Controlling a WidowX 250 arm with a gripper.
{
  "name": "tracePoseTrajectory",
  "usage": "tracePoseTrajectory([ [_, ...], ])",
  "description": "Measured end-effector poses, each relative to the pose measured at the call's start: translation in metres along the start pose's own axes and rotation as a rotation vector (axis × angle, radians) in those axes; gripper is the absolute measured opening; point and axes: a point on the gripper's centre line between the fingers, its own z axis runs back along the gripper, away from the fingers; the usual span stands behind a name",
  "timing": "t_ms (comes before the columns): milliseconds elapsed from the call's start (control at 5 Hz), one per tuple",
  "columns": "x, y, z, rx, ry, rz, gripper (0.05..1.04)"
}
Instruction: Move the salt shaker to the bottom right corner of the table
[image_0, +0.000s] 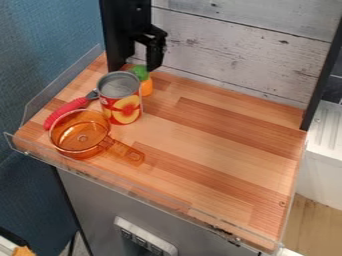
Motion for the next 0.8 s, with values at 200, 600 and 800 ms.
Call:
tracePoseTrajectory([
  [200, 0.001, 0.005, -0.011, 0.015, -0.035, -0.016, 1.001],
  [600, 0.005, 0.002, -0.022, -0.032, -0.081, -0.013, 0.943],
  [800, 0.003, 0.002, -0.023, -0.035, -0.074, -0.008, 0.657],
])
